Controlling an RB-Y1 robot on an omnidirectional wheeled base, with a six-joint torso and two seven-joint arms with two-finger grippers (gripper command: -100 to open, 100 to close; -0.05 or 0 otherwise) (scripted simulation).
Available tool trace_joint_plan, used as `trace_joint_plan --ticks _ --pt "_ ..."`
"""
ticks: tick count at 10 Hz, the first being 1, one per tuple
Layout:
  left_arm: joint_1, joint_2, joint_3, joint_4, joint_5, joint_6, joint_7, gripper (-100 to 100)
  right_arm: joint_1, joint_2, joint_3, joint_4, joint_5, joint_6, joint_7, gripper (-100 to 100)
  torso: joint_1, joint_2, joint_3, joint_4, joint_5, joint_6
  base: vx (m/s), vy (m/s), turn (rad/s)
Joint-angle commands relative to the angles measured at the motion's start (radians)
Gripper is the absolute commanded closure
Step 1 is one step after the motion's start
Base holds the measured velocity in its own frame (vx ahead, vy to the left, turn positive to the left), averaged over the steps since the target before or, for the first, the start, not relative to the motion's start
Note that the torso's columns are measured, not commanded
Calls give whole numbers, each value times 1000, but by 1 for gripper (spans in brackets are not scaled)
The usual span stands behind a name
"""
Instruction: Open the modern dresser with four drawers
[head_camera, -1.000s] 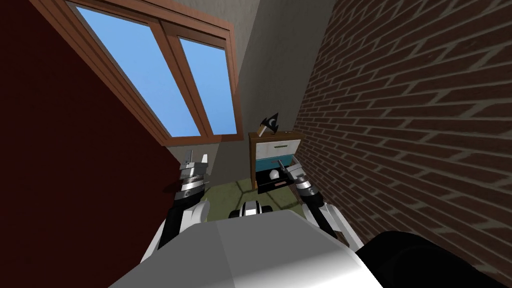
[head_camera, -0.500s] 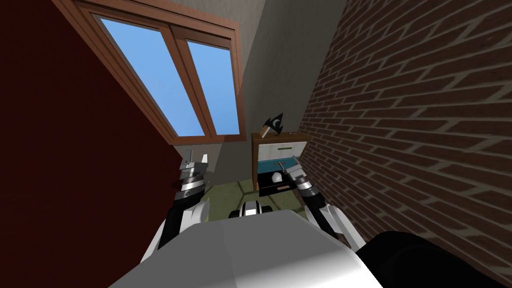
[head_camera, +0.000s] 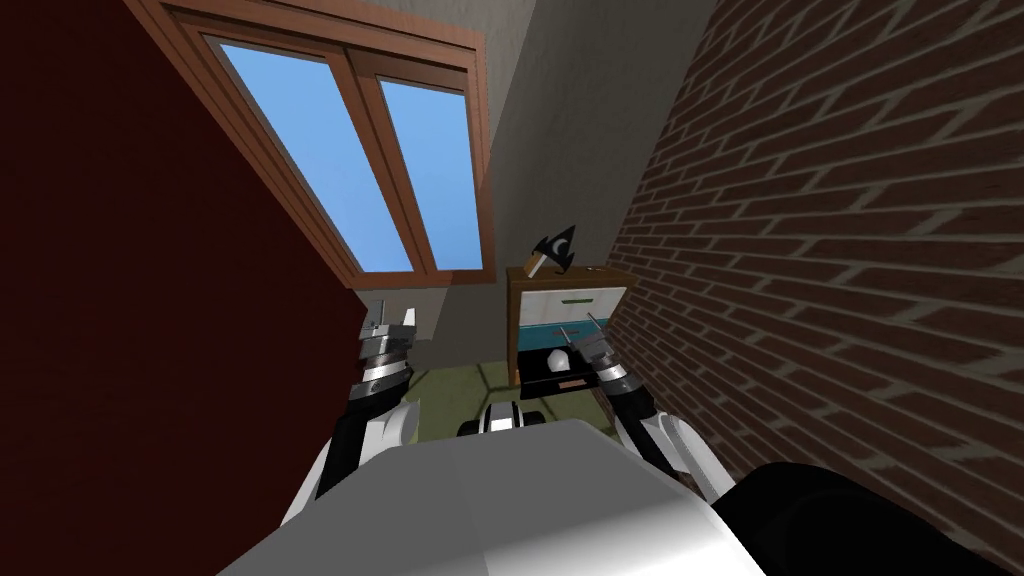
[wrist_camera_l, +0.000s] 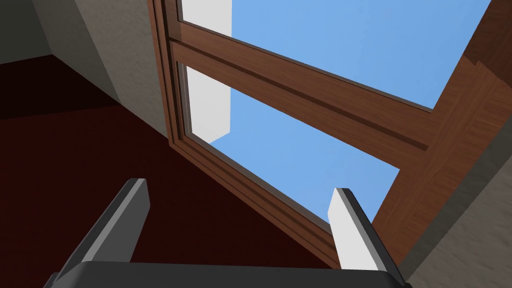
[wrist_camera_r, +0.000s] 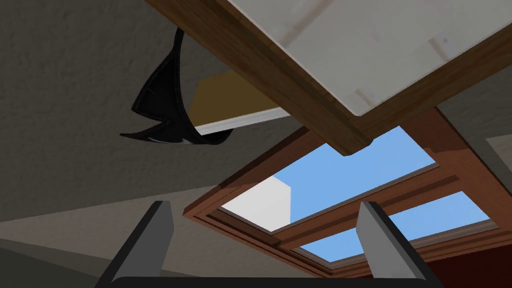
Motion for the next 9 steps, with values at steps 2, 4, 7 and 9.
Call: trace_joint_plan --ticks 2,4,7,9 --pt "0 0 0 0 0 0 0 0 7 11 -29 12 79 16 105 -100 0 1 0 0 0 0 48 -21 70" --pt "0 0 0 0 0 0 0 0 11 18 -42 17 115 25 160 -100 0 0 0 0 0 0 54 -19 69" --pt "0 0 0 0 0 0 0 0 14 25 -55 21 151 34 226 -100 0 0 0 0 0 0 49 -15 61" --pt "0 0 0 0 0 0 0 0 17 32 -67 26 185 43 273 -100 0 0 0 0 0 0 49 -26 60"
